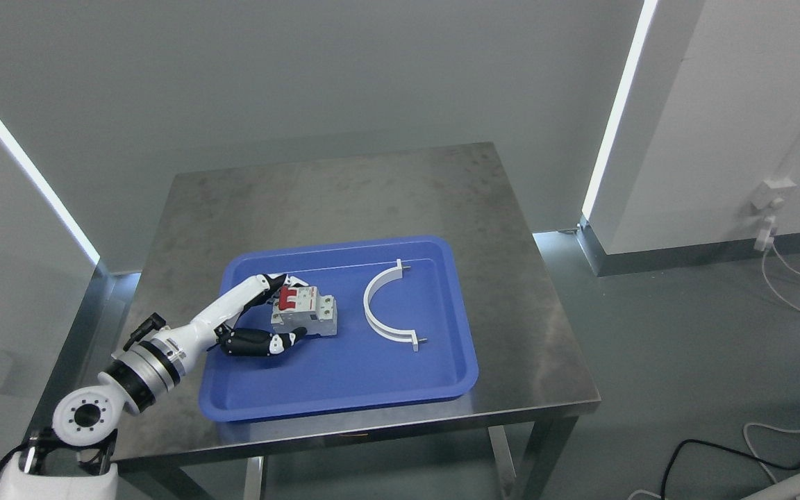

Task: Place circuit breaker on shelf
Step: 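Lift the circuit breaker up out of the tray with the left hand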

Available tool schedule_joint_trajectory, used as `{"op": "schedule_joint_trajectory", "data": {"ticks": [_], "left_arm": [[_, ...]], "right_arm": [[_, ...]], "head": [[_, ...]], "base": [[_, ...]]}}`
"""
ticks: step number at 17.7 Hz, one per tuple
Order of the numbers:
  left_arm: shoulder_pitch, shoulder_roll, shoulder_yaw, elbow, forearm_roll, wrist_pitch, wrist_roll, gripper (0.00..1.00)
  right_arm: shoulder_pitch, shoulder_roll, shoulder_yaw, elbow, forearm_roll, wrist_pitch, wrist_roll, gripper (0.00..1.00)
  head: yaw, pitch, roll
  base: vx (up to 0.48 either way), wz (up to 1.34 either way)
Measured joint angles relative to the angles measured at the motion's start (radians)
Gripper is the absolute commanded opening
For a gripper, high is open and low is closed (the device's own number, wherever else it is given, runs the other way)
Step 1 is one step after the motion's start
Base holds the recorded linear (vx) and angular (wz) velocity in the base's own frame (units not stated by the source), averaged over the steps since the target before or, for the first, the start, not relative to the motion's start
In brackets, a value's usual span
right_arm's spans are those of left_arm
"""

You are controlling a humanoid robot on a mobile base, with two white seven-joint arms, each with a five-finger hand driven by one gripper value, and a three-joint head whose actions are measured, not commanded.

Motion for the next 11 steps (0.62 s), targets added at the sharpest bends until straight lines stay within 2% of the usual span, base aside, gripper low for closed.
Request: {"op": "schedule_joint_trajectory", "data": {"ticks": [3,5,11], "left_arm": [[-0.045,-0.069,0.061,0.005,0.013,-0.052,0.018,0.10],[-0.065,-0.105,0.101,0.008,0.035,-0.096,0.080,0.11],[-0.043,-0.182,0.185,0.012,0.120,-0.356,0.398,0.11]], "right_arm": [[0.000,0.000,0.000,0.000,0.000,0.000,0.000,1.00],[0.000,0.000,0.000,0.000,0.000,0.000,0.000,1.00],[0.000,0.000,0.000,0.000,0.000,0.002,0.000,1.00]], "head": [[0.0000,0.000,0.000],[0.0000,0.000,0.000],[0.0000,0.000,0.000]], "base": [[-0.001,0.01],[-0.002,-0.02],[-0.004,0.01]]}}
